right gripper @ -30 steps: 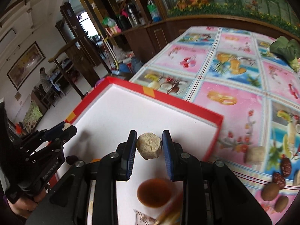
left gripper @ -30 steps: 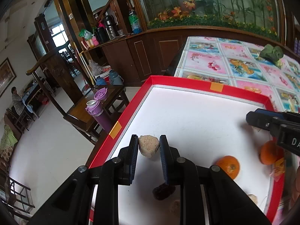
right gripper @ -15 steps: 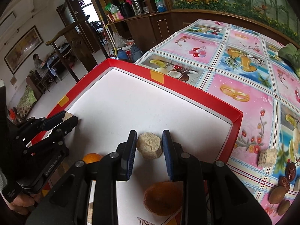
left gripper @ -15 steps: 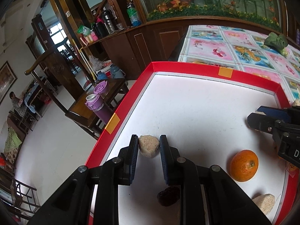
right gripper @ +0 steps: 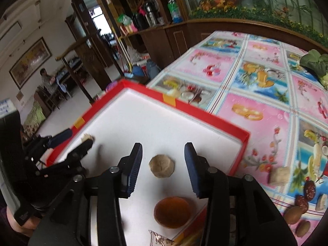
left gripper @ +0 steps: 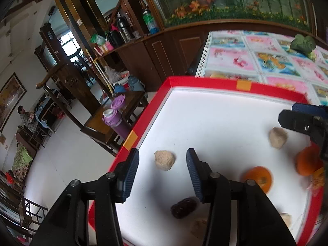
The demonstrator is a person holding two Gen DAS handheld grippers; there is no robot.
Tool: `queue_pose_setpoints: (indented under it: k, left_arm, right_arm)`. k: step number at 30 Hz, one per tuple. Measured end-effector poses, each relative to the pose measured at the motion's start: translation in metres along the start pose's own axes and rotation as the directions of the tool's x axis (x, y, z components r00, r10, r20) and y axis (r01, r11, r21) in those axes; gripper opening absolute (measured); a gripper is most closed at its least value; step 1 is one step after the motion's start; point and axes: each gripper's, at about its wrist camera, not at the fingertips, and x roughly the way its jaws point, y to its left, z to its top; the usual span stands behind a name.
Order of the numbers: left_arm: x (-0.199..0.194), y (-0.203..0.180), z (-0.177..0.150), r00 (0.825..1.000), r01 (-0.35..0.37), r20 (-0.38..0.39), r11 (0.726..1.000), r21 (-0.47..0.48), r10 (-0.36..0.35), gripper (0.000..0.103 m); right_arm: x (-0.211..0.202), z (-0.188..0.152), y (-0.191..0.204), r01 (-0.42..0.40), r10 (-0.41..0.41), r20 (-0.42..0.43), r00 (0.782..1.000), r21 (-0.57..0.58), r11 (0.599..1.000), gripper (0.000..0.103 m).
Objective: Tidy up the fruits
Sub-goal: 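Move both tools back over the items on the tablecloth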
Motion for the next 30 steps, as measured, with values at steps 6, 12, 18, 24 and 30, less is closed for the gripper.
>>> queue_pose_setpoints:
  k: [6,12,18,24,30]
  left_arm:
    - [-0.034,-0.010,0.012,0.997,-0.002,0.075,1.000,0.024,0.001,0.051]
    - [-0.063,-0.030,0.025,0.990,0.005,0.139,0.998,0.066,-0.014,0.056]
    - [-0.079,-0.057,0.034,0.986,0.018,0.163,0.994,0.110,-0.036,0.058]
    - [-0.092,-0.087,0.039,0.983,0.051,0.169,0.987,0.152,-0.077,0.063]
    - [-0.103,-0.128,0.028,0.952,0.260,0.101,0.936,0.238,-0.290,0.072]
  right_arm:
    - [-0.025,0.008,-0.016,-0.008,0.006,0.058,0.998,0.043,0.999,0.047]
    - [-0.049,0.010,-0.041,-0.002,-0.006,0.097,0.995,0.085,0.996,0.047]
    - [-0.078,0.011,-0.073,0.005,-0.023,0.137,0.990,0.133,0.991,0.047]
    - [-0.105,0.007,-0.105,0.035,-0.060,0.162,0.985,0.153,0.988,0.047]
    - [-0.140,-0.004,-0.157,0.061,-0.089,0.158,0.983,0.177,0.982,0.047]
